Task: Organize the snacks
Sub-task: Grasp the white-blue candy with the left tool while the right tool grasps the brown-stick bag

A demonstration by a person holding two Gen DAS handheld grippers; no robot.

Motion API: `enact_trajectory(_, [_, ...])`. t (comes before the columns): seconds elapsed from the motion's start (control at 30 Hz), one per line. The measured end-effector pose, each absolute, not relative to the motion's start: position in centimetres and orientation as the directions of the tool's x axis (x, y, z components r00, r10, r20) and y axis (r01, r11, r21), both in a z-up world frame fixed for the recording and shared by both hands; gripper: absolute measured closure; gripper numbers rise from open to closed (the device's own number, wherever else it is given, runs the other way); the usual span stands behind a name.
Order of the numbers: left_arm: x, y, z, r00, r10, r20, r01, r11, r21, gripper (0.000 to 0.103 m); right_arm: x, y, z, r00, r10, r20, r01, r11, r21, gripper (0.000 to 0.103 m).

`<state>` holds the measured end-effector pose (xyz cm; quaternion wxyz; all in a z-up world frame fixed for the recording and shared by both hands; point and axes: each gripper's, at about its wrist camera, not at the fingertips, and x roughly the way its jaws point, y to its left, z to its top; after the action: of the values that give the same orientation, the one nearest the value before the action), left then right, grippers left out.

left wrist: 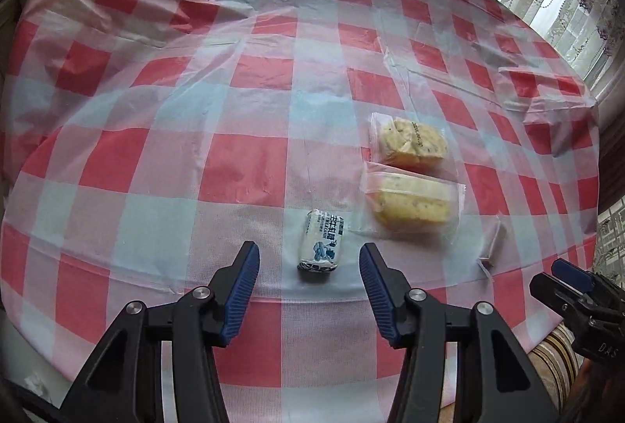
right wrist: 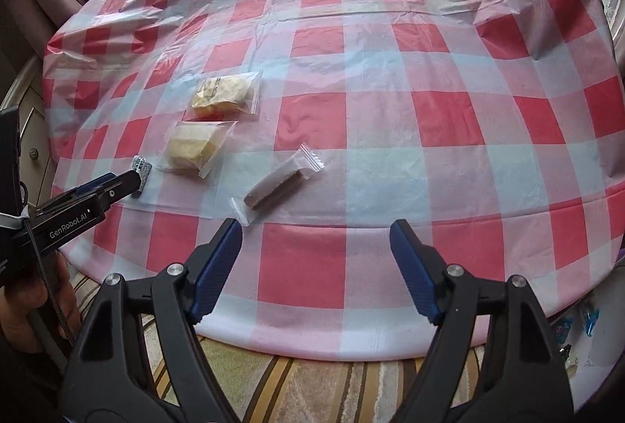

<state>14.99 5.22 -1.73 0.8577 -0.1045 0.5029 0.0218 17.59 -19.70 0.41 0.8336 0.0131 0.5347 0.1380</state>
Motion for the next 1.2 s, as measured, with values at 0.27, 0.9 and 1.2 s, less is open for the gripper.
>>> enact_trajectory(0.27, [15.5, 5.2, -2.4, 0.486, -0.074, -0.871, -0.132, 0.979, -0.157, 0.066, 18.9, -17.5, -0.5, 0.367, 0.224, -0.903, -0.244, 0.96, 0.138, 0.026])
enact_trajectory(0.9, [15.3, 5.2, -2.5, 0.516, -0.07, -0.854, -0.133, 0.978, -0.161, 0.08, 20.4, -15.1, -1.6, 0.369, 0.162, -0.915, -0.248, 0.966, 0.071, 0.07])
enact_trajectory(1.2, [15.2, 5.2, -2.5, 0.519, -0.082, -0.851, -0.123, 0.978, -0.17, 0.082, 20.6, -15.8, -1.7, 0.381, 0.188, -0.905, -0.241, 0.966, 0.099, 0.088])
